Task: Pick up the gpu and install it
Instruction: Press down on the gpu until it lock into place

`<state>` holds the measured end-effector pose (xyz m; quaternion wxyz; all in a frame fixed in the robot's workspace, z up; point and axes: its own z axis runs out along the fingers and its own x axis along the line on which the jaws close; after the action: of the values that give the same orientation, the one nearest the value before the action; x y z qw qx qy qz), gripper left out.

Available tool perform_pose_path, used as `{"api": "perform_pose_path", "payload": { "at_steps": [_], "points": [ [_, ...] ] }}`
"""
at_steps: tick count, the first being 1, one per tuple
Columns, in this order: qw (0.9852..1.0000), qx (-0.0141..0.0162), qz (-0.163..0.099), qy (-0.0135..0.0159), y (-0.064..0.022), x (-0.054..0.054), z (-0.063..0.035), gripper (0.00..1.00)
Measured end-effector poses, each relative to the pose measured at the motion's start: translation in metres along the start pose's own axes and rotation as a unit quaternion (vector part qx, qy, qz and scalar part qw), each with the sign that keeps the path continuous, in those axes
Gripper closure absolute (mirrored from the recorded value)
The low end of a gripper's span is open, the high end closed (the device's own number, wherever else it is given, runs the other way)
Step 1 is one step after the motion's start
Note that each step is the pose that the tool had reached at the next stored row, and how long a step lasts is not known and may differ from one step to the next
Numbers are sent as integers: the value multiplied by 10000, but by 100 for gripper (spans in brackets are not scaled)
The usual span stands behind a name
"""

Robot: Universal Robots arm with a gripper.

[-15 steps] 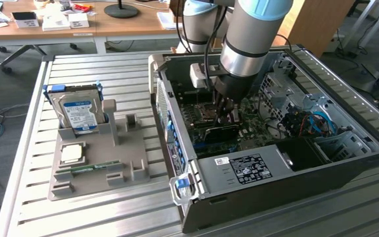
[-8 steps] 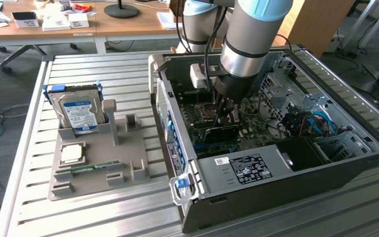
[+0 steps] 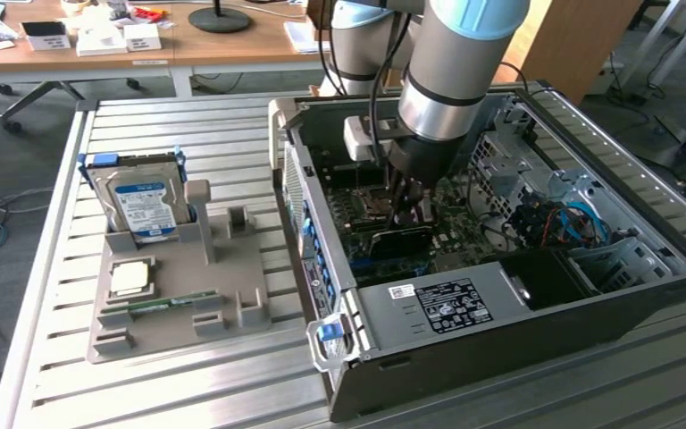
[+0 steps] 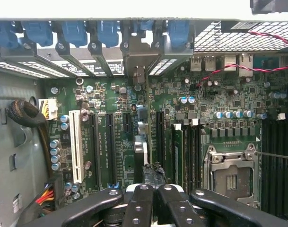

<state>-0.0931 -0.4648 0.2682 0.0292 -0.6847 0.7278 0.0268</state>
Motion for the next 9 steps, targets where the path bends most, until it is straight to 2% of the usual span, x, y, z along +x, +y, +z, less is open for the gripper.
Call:
{"api": "perform_pose_path", "payload": {
  "at_steps": [9],
  "points": [
    [10000,0,0,-2,1,2,19,89]
  ]
}}
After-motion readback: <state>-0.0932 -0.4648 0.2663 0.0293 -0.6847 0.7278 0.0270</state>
